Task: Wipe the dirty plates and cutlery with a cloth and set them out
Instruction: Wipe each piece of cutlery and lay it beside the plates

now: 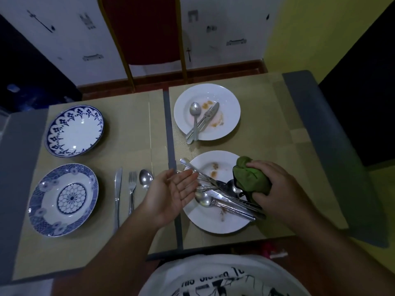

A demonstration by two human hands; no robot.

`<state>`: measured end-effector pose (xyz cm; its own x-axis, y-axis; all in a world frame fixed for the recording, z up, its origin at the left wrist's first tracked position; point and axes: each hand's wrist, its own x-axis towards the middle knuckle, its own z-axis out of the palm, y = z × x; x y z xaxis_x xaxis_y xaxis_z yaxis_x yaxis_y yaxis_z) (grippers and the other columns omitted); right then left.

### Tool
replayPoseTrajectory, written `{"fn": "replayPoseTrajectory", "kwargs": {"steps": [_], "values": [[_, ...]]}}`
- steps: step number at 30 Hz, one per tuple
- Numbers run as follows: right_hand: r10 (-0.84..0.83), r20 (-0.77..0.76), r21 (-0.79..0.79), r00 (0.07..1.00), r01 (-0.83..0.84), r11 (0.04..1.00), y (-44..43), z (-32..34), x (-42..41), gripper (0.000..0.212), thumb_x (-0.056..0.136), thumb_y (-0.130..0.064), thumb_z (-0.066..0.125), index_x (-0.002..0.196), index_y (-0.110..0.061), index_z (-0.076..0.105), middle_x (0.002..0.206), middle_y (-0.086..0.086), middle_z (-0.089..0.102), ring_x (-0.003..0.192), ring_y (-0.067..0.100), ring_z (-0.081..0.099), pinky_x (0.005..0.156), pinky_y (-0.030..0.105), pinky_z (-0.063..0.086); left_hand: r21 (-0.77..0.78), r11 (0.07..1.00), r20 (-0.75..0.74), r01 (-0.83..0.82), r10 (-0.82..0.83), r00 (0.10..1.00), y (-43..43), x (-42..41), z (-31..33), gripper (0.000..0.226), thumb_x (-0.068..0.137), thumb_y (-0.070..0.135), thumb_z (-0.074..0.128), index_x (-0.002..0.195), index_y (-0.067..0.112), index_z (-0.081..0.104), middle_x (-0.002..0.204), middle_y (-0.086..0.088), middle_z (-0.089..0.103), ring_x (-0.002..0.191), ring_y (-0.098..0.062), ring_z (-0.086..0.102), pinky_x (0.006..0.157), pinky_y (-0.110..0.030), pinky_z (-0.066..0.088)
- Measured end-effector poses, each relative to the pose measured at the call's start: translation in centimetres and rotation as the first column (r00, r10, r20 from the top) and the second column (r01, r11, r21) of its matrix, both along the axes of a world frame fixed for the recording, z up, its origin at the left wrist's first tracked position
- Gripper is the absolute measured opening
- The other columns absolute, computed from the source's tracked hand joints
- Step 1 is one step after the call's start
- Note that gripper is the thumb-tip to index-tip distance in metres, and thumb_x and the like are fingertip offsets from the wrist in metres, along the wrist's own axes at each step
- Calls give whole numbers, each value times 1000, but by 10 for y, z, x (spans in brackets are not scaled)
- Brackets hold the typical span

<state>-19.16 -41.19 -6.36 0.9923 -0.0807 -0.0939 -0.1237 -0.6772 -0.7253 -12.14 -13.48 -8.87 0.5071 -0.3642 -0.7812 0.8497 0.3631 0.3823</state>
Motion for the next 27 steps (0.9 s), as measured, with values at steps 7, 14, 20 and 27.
{"fn": "replayPoseTrajectory", "kwargs": {"steps": [7, 14, 20, 27], "values": [[-33, 6, -11, 999, 33, 999, 11, -1, 1, 70, 61, -9, 70, 124, -38, 56, 123, -21, 53, 113, 6, 52, 94, 27, 45, 46, 985, 71, 165, -168, 983, -5, 33, 7, 52, 102, 44, 40, 135, 9, 59, 130, -9, 70, 121, -23, 66, 113, -41, 42], [-83, -4, -9, 997, 83, 996, 20, -3, -2, 71, 61, -12, 70, 124, -41, 54, 123, -24, 52, 112, 4, 52, 93, 25, 45, 448, 742, 112, 499, -600, 792, -27, 86, 15, 37, 101, 36, 53, 120, 8, 69, 119, -12, 74, 88, -19, 74, 76, -29, 55], [-127, -16, 21, 992, 127, 992, 28, -6, -4, 71, 60, -16, 67, 125, -43, 53, 125, -23, 52, 115, 4, 52, 92, 24, 44, 979, -14, 23, 204, -984, -175, -53, 94, 4, 38, 85, 18, 78, 122, 15, 72, 116, -5, 73, 101, -17, 68, 90, -28, 55], [-188, -13, 15, 982, 188, 982, 31, -3, -7, 70, 62, -13, 67, 125, -40, 54, 122, -26, 50, 113, -1, 49, 91, 15, 38, 993, -92, -60, 80, -942, -330, -57, 95, -12, 31, 85, 18, 79, 115, 18, 77, 112, -4, 75, 97, -17, 69, 92, -26, 53]]}}
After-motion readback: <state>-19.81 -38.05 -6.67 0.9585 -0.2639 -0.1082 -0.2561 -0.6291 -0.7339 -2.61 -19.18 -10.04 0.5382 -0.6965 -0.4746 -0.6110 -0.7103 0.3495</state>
